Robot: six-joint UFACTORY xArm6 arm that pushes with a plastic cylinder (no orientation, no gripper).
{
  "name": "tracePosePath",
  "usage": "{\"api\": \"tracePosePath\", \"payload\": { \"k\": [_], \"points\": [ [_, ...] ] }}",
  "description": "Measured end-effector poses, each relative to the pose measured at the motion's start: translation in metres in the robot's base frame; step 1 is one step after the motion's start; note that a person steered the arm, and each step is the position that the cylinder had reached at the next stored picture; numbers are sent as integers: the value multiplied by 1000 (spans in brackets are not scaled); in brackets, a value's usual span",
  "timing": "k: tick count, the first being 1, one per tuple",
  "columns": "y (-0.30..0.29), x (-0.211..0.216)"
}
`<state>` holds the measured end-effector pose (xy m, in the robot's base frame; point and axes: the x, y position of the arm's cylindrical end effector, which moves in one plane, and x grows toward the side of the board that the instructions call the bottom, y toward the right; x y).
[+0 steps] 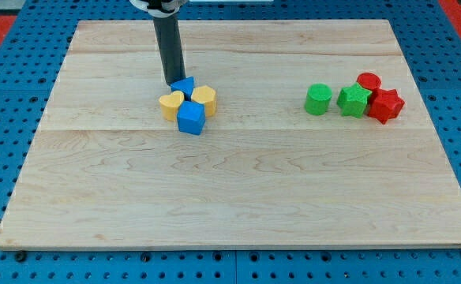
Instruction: Separate the red circle from the red star
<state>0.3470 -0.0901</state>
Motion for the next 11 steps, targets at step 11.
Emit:
{"api": "tracePosePath", "payload": {
  "k": [11],
  "points": [
    [167,-55]
  ]
}}
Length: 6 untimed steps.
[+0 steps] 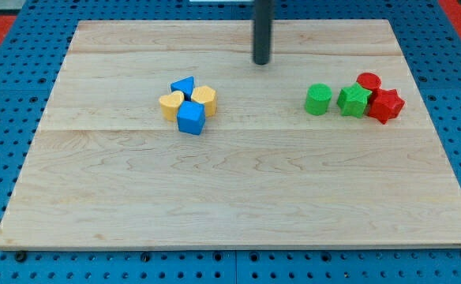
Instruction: Separate the red circle from the red star
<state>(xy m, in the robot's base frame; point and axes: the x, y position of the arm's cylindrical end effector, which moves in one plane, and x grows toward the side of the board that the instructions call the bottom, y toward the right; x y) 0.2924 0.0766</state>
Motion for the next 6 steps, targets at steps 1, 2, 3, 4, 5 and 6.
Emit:
{"api": "tracePosePath", "payload": {
  "k": [1,2,3,4,5,6],
  "points": [
    [81,-9],
    [180,13],
    [223,72],
    [228,122],
    [221,144],
    [202,128]
  ]
}}
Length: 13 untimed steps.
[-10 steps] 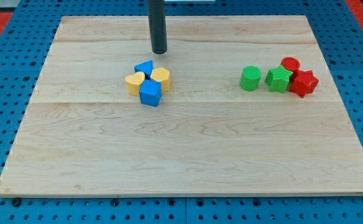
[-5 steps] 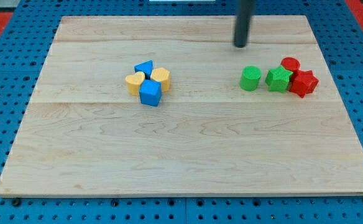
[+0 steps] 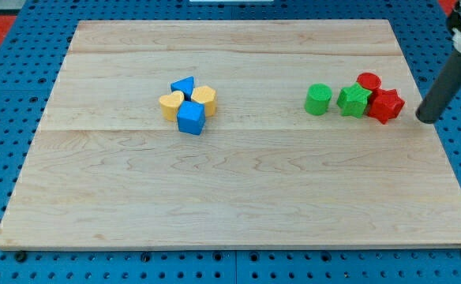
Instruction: Separate the red circle from the red star
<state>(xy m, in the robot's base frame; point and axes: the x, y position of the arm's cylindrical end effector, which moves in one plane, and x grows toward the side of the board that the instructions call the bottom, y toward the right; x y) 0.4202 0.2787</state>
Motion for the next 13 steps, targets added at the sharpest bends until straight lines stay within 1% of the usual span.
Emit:
{"api": "tracePosePath", "payload": {
  "k": [3,4,5,6,7,8,10,13],
  "points": [
    [-108,-69],
    [-126,-86],
    [-99,-95],
    [-64,-87],
    [-33,-47],
    [-41,-16],
    [-93,-31],
    [-106,-79]
  ]
}}
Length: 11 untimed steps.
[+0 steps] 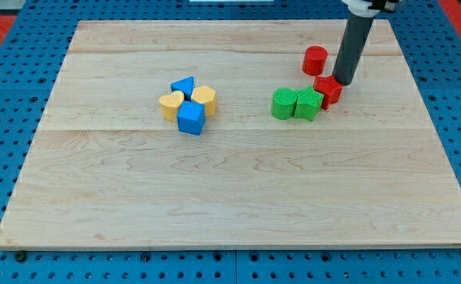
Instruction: Separate the red circle from the red star
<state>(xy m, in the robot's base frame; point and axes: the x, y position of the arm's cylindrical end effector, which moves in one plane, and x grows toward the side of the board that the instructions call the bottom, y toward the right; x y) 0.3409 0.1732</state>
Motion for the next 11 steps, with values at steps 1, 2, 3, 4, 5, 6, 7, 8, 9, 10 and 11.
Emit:
{"api": "tracePosePath", "payload": {
  "k": [1,2,3,4,5,6,7,8,9,10,11],
  "points": [
    [-1,-19],
    [-4,-23],
    [-23,-19],
    [-49,-19],
    [-65,-19],
    [-87,-23],
    [-91,-38],
    [-92,-45],
    [-73,-52],
    [-49,-54],
    [-27,-54]
  ]
}}
